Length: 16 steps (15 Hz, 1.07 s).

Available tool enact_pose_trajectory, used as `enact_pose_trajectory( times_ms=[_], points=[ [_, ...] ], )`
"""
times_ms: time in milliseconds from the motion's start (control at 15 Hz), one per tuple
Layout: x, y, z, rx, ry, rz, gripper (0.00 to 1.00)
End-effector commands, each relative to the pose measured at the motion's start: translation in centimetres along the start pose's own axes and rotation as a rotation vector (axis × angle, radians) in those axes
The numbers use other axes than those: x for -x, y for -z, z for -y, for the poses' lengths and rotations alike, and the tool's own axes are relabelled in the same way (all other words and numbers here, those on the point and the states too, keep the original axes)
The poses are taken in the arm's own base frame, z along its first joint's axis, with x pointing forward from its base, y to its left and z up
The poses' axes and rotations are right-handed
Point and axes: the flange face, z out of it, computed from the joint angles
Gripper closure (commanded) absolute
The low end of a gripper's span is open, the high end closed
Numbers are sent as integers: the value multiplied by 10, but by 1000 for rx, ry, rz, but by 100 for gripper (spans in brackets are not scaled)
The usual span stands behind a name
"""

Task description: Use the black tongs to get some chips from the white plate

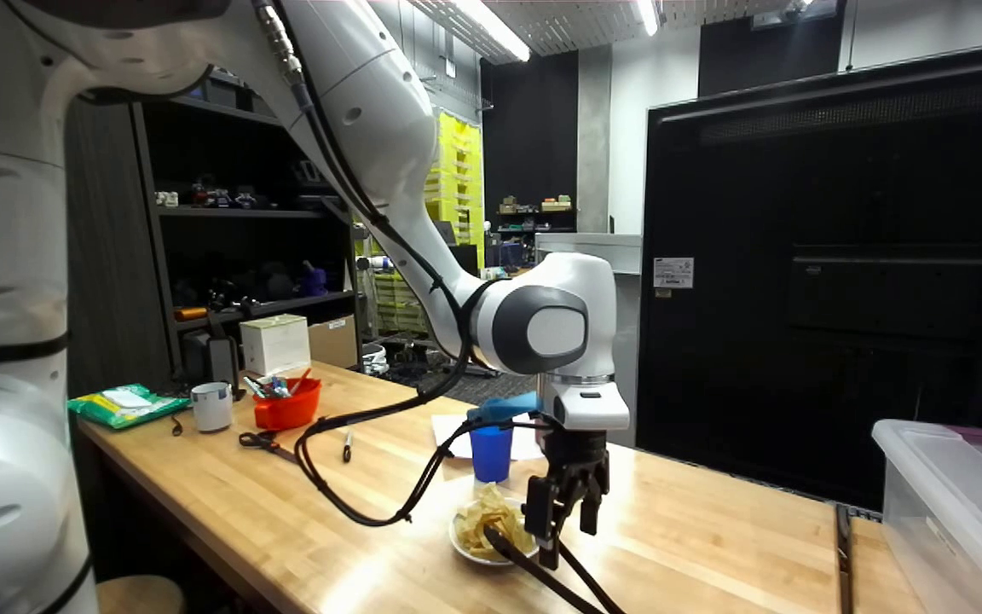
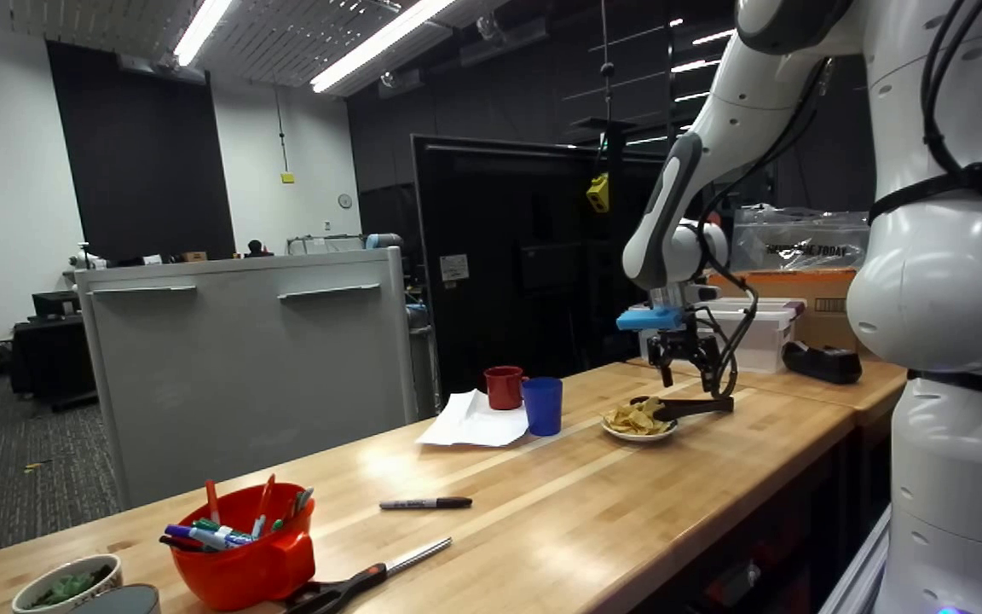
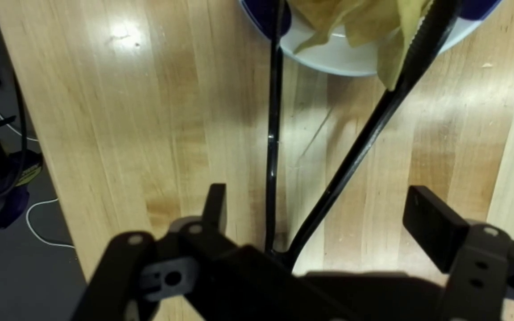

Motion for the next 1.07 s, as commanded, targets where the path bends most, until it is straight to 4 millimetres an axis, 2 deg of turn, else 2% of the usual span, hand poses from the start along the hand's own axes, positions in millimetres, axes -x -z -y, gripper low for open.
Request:
enact_pose_trajectory(
  times_ms=[0,800,1000],
  points=[
    [2,1,-1,-2,13,18,0],
    [-1,-4,1,11,14,0,0],
    [-7,-3,1,14,-7,-1,0]
  ],
)
